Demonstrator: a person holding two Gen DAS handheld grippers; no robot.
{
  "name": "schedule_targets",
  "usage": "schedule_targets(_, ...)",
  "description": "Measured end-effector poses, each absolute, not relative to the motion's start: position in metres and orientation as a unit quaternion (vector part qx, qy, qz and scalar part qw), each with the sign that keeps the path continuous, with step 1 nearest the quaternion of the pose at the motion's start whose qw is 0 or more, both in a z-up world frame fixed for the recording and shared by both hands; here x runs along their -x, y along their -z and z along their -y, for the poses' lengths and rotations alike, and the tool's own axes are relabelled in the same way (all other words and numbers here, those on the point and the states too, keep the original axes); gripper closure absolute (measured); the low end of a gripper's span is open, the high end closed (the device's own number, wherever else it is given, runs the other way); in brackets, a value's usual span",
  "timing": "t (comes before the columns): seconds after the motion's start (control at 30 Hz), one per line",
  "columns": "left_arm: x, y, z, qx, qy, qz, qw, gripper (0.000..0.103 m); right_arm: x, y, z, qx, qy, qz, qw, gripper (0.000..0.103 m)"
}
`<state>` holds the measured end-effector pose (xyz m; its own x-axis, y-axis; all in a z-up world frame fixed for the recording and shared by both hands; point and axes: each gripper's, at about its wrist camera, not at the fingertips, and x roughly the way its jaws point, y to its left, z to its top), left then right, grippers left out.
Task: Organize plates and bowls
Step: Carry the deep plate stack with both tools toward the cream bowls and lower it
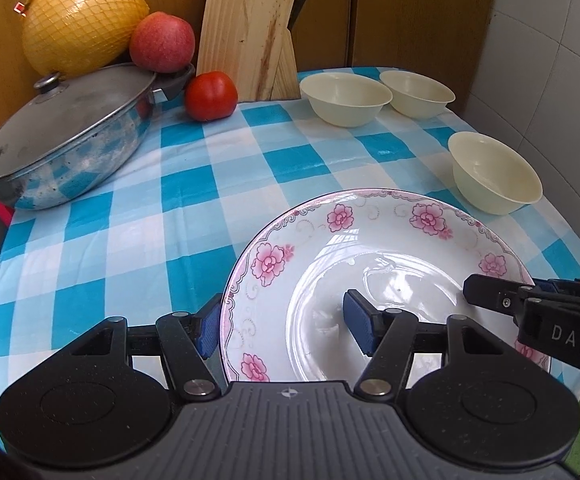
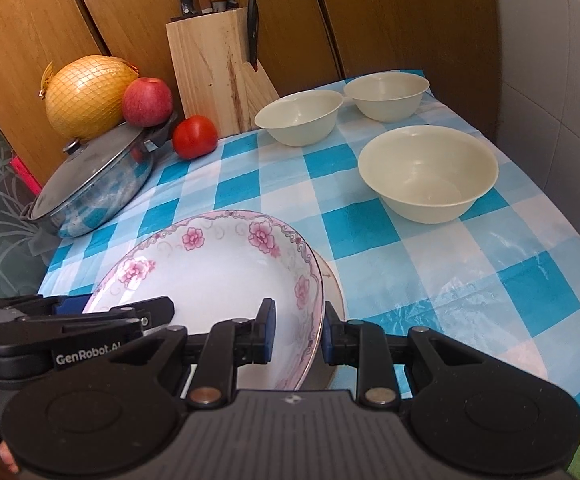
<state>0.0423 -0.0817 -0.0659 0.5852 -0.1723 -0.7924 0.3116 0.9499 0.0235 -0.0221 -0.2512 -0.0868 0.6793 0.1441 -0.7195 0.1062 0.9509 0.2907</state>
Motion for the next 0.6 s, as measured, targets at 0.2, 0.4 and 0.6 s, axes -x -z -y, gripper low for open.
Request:
schedule_targets(0.2,-0.043,0.07,0.086,-0.097,0.134,-0.431,0.887,0.035,0.022,0.086,0.243,-0.115,-0.002,-0.396,0.911,0.079)
schedule_targets(0.4,-0.043,0.065,0.084,-0.093,0.145,-0.427,0.888,0.04,0.023,0.084,0.238,-0.073,0.012,-0.391,0.917,0.077)
schedule_targets(0.6,-0.046,0.062,0.081,-0.084,0.143,-0.428,0.889,0.04,0.033,0.075,0.248,-0.06,0.024,-0.375,0.925,0.077)
